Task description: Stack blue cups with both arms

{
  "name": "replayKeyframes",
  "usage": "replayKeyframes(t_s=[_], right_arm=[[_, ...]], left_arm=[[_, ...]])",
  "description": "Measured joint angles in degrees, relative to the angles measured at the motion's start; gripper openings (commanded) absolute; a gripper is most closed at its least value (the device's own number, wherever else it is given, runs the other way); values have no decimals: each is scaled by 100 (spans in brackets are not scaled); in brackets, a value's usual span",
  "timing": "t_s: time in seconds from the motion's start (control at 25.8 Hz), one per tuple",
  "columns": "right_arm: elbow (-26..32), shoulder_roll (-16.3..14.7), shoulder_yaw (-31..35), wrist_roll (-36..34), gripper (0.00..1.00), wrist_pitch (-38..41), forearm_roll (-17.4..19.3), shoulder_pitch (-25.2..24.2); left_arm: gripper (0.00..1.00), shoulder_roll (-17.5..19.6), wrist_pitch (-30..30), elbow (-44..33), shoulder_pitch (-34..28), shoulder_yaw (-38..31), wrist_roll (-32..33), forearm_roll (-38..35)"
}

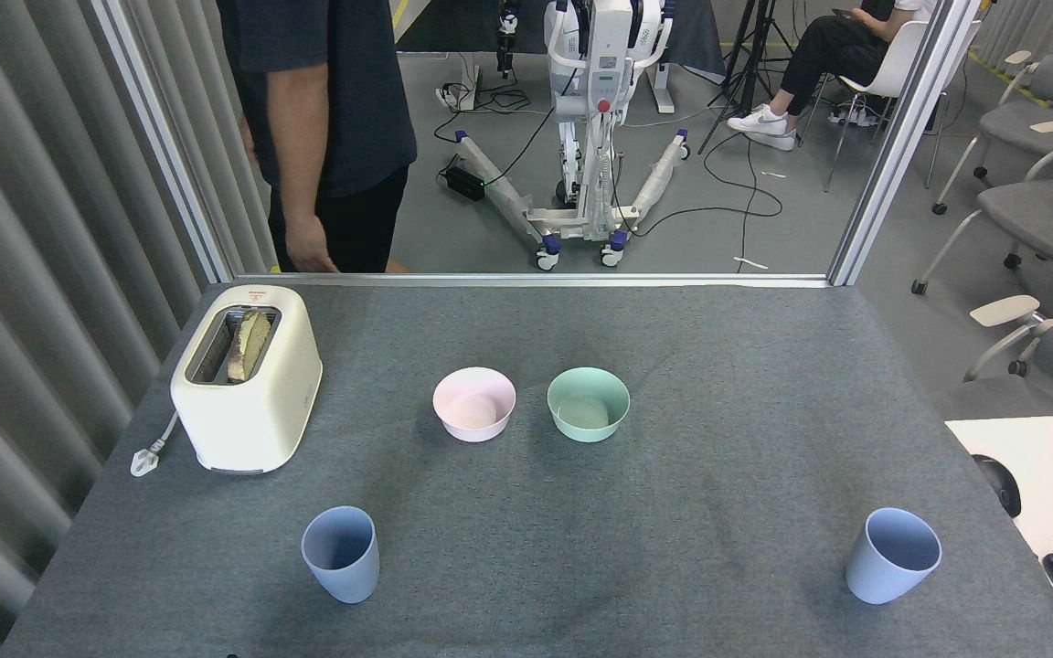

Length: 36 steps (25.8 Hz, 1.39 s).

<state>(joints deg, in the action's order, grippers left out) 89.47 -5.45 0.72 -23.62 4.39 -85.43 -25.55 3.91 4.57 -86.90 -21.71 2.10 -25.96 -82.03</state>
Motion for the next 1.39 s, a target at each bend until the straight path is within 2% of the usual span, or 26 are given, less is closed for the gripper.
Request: replayKeyframes(t_s=[0.31,0.58,0.77,1.05,1.39], right_arm=[[0,0,-3,-15,100,-5,0,-3],[-2,-8,-6,-24,100,-9,0,-3],[-8,-9,-2,-25,100,-10,1,-3],[-9,-16,5,-34,100,-19,5,-3],[-44,-20,-1,-39,100,-18,19,-11]], left_arm=[[100,-37,-158,155,89,3,16,-33],[100,-115,-341,675,546,216,24,-434],[100,-324,-373,1138,983,318,147,-728],[100,-442,-625,1640,1538,319,269,-723],[100,-457,-683,1838,1829,293,303,-652]])
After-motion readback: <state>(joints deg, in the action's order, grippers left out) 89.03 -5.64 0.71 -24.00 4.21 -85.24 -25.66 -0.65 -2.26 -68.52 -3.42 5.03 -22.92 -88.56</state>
